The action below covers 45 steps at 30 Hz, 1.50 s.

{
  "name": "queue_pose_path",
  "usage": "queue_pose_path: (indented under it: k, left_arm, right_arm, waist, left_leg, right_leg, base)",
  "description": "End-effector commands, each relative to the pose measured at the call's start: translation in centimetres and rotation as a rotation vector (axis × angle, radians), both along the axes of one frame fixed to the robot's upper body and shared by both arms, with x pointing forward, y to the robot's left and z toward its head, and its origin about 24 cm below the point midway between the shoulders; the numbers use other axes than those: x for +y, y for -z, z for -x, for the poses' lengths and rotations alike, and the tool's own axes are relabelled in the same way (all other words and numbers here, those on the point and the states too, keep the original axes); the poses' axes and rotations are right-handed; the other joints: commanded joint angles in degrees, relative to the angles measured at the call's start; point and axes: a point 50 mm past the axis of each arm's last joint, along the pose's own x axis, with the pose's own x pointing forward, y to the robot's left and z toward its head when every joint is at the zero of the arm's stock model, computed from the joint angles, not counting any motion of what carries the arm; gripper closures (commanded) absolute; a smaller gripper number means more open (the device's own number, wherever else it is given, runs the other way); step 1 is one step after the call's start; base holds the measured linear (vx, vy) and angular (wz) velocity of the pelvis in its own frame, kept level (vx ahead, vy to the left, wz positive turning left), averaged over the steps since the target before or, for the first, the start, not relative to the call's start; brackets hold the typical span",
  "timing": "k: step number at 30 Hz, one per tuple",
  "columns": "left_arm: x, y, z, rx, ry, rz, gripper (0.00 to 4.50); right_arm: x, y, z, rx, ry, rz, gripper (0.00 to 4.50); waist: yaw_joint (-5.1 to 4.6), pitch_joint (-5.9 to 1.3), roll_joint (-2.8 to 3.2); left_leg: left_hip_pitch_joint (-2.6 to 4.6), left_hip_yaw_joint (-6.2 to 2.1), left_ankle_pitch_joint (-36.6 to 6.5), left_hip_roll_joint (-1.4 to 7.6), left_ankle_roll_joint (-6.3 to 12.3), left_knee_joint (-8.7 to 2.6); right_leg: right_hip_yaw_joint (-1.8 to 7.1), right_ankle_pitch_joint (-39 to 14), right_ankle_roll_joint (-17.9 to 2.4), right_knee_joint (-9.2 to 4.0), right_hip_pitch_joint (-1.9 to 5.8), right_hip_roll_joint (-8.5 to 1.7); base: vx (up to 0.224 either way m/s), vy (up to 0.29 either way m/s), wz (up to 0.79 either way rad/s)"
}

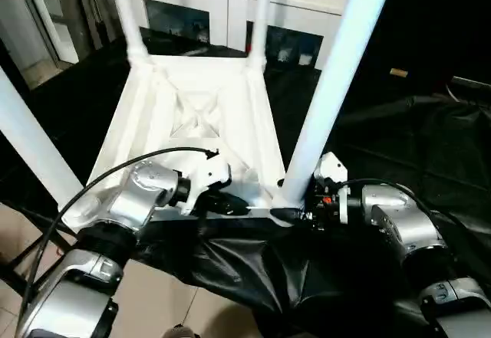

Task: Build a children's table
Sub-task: Rotate leg to tighten

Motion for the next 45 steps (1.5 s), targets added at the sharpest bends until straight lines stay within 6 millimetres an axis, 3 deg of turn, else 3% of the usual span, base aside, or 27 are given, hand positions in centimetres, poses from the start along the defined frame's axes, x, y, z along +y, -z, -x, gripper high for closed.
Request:
queue_pose_path:
  k: [1,11,12,14,16,21,24,27,28,30,33,34,39,40,42,43,45]
  left_arm:
    - [-0.2,0.1,0.1,0.013,0.016,0.001,4.50]
    - [-1.0,0.2,-0.3,0.000,-0.043,0.035,4.50]
    - [-1.3,0.2,-0.6,-0.010,-0.086,0.046,4.50]
    - [-1.7,0.3,-0.8,-0.018,-0.121,0.056,4.50]
    - [-2.6,0.4,-1.4,-0.036,-0.207,0.054,4.50]
    - [-4.4,0.6,-2.3,-0.068,-0.317,0.043,4.50]
    - [-6.1,0.6,-2.7,-0.092,-0.371,0.049,4.50]
    - [-7.2,0.5,-2.6,-0.095,-0.369,0.056,4.50]
    - [-7.7,0.6,-2.4,-0.093,-0.345,0.058,4.50]
    - [-8.0,0.6,-2.1,-0.089,-0.318,0.059,4.50]
    - [-7.8,0.7,-1.8,-0.083,-0.282,0.060,4.50]
    - [-7.4,0.7,-1.7,-0.077,-0.259,0.064,4.50]
    - [-6.4,0.7,-1.4,-0.066,-0.218,0.062,4.50]
    - [-5.8,0.7,-1.3,-0.058,-0.192,0.062,4.50]
    - [-5.2,0.6,-1.0,-0.052,-0.146,0.062,4.50]
    - [-4.9,0.6,-0.8,-0.044,-0.126,0.059,4.50]
    - [-4.4,0.6,-0.6,-0.039,-0.082,0.053,4.50]
  right_arm:
    - [0.7,0.0,0.6,0.024,-0.071,-0.025,1.04]
    - [1.1,0.4,0.9,0.041,-0.036,-0.069,1.80]
    - [1.4,0.6,0.7,0.032,0.011,-0.091,1.80]
    - [1.6,0.8,0.5,0.033,0.062,-0.102,1.85]
    - [2.2,1.5,-0.1,0.035,0.197,-0.111,1.87]
    - [3.3,2.7,-1.4,0.068,0.467,-0.083,1.87]
    - [3.7,2.7,-2.5,0.035,0.677,-0.083,1.87]
    - [4.0,2.7,-2.8,0.043,0.737,-0.088,1.87]
    - [4.2,2.7,-2.7,0.035,0.715,-0.092,1.87]
    - [4.2,2.6,-2.7,0.037,0.683,-0.106,1.17]
    - [4.0,2.0,-2.7,0.024,0.608,-0.112,1.08]
    - [3.7,1.7,-2.6,-0.013,0.534,-0.082,0.82]
    - [3.0,1.2,-2.1,-0.063,0.388,-0.050,0.73]
    - [2.6,0.8,-1.8,-0.070,0.303,-0.055,0.73]
    - [2.1,0.5,-1.5,-0.062,0.226,-0.061,0.73]
    - [1.8,0.4,-1.3,-0.059,0.191,-0.059,0.73]
    - [1.4,0.2,-1.0,-0.049,0.131,-0.047,0.73]
  waist:
    - [0.26,-3.64,0.05]
    - [0.78,-3.58,-0.07]
    - [0.89,-3.56,0.20]
    - [0.79,-3.43,-0.02]
    - [0.55,-3.22,0.01]
    - [-0.37,-3.05,-0.07]
    - [-0.64,-3.10,0.27]
    - [-0.54,-3.21,0.26]
    - [-0.46,-3.34,0.32]
    - [-0.44,-3.34,0.27]
    - [-0.39,-3.39,0.39]
    - [-0.34,-3.38,0.38]
    - [-0.32,-3.51,0.26]
    - [-0.31,-3.64,0.02]
    - [-0.21,-3.79,0.14]
    - [-0.20,-3.79,-0.15]
    - [0.09,-3.72,0.10]
  left_leg:
    - [0.77,-0.15,-11.6,1.83,2.26,-3.41]
    - [0.87,-0.08,-11.4,1.86,2.16,-3.32]
    - [0.84,-0.15,-11.5,1.81,1.90,-3.38]
    - [0.88,-0.12,-12.6,1.77,1.47,-3.45]
    - [1.12,-0.37,-15.5,1.65,-0.02,-3.78]
    - [1.24,-0.70,-17.6,1.43,-1.35,-4.05]
    - [1.44,-0.68,-18.3,1.51,-1.81,-4.06]
    - [1.37,-0.73,-17.6,1.46,-1.46,-4.07]
    - [1.29,-0.60,-17.0,1.43,-0.79,-3.96]
    - [1.08,-0.56,-16.3,1.40,-0.37,-3.96]
    - [0.98,-0.52,-15.6,1.41,0.39,-3.90]
    - [1.05,-0.53,-15.9,1.45,0.55,-3.90]
    - [0.85,-0.47,-14.4,1.44,1.35,-3.70]
    - [0.75,-0.39,-13.1,1.44,1.81,-3.57]
    - [0.60,-0.32,-10.7,1.49,2.90,-3.30]
    - [0.45,-0.19,-10.0,1.42,3.66,-3.16]
    - [0.51,-0.13,-9.6,1.59,4.22,-3.12]
  right_leg:
    - [2.42,-6.8,-13.6,-3.49,2.81,-3.70]
    - [2.48,-7.1,-13.6,-3.58,2.78,-3.87]
    - [2.47,-7.6,-13.4,-3.60,2.80,-3.89]
    - [2.52,-9.2,-13.1,-3.85,2.69,-3.89]
    - [2.58,-16.0,-11.3,-4.61,2.44,-4.15]
    - [2.51,-21.7,-9.2,-5.24,2.28,-4.17]
    - [2.65,-22.2,-8.6,-5.52,1.98,-4.22]
    - [2.59,-20.4,-8.8,-5.38,2.17,-4.06]
    - [2.64,-17.7,-9.3,-5.23,2.28,-3.95]
    - [2.65,-15.7,-9.7,-5.00,2.44,-3.84]
    - [2.61,-13.8,-10.3,-4.80,2.67,-3.83]
    - [2.52,-13.9,-10.5,-4.87,2.72,-3.82]
    - [2.57,-11.9,-10.9,-4.57,2.94,-3.86]
    - [2.61,-9.8,-11.5,-4.32,3.05,-3.82]
    - [2.55,-5.4,-12.7,-3.80,3.11,-3.71]
    - [2.47,-3.8,-13.3,-3.63,3.24,-3.57]
    - [2.35,-3.6,-13.7,-3.53,3.21,-3.60]
  base:
    - [0.000,0.000,0.00]
    - [0.000,0.000,0.00]
    - [0.000,0.000,0.00]
    - [0.000,0.000,0.00]
    - [0.000,0.000,0.00]
    - [0.000,0.000,0.00]
    - [0.000,0.000,0.00]
    - [0.000,0.000,0.00]
    - [0.000,0.000,0.00]
    - [0.000,0.000,0.00]
    - [0.000,0.000,0.00]
    - [0.000,0.000,0.00]
    - [0.000,0.000,0.00]
    - [0.000,0.000,0.00]
    - [0.000,0.000,0.00]
    - [0.000,0.000,0.00]
    - [0.000,0.000,0.00]
